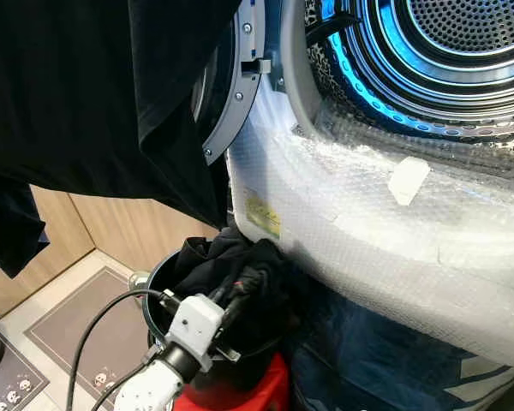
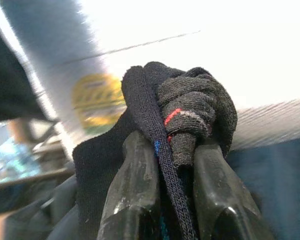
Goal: Clothes washing
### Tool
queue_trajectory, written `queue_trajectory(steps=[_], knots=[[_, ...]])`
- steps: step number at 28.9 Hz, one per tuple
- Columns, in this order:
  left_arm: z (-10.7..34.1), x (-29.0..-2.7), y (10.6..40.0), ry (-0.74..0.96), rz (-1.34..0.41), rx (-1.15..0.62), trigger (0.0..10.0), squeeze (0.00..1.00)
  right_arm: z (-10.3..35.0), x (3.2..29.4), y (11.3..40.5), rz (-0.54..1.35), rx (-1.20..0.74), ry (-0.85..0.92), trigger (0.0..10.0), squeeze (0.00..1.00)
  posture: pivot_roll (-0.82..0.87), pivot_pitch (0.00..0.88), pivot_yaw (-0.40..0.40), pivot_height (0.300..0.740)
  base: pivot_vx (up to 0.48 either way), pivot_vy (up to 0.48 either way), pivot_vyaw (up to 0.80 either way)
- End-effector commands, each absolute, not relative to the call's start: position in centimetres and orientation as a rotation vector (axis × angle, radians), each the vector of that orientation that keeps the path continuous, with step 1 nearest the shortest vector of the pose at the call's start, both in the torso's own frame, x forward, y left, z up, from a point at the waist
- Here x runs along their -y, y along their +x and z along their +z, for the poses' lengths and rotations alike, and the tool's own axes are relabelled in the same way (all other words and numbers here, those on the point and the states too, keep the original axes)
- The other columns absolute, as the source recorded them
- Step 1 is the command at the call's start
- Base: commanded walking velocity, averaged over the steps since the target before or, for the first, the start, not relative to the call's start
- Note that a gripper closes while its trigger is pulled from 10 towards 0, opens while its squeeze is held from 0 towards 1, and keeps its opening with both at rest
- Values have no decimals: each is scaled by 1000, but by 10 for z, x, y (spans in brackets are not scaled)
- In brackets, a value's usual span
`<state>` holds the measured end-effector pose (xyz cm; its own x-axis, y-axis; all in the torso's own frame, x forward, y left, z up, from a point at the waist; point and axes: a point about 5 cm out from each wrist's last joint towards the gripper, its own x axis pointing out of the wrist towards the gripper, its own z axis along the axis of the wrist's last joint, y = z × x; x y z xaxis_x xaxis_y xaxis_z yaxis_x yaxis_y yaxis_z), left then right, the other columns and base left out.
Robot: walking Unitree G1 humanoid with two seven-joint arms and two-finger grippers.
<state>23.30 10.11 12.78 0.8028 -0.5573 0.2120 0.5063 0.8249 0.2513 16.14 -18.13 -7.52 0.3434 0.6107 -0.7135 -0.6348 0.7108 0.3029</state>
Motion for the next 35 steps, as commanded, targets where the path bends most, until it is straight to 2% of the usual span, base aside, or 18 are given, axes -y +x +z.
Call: queue_trajectory(steps=[1,8,11,21,27,33,35], knots=[[136,-96,232,182,-613,309,10000,0,-71,183,165,875,-896,-50,10000,0,44,0,-8,740,0,0,0],[147,-80,233,164,-810,301,10000,0,-56,194,175,1067,-859,-108,10000,0,30,0,0,740,0,0,0],[155,-75,237,137,-866,291,10000,0,-44,202,188,1073,-802,-111,10000,0,24,0,4,740,0,0,0],[161,-69,236,164,-981,293,10000,0,-19,219,205,1116,-697,-104,10000,0,12,0,3,740,0,0,0],[155,-78,228,188,-1072,236,10000,0,3,231,218,1114,-615,-114,10000,0,9,0,0,740,0,0,0],[157,-94,229,83,-1118,141,10000,0,26,242,242,999,-501,-87,10000,0,13,0,4,740,0,0,0],[166,-108,230,-17,-1150,98,10000,0,46,250,259,903,-401,-42,10000,0,19,0,3,740,0,0,0]])
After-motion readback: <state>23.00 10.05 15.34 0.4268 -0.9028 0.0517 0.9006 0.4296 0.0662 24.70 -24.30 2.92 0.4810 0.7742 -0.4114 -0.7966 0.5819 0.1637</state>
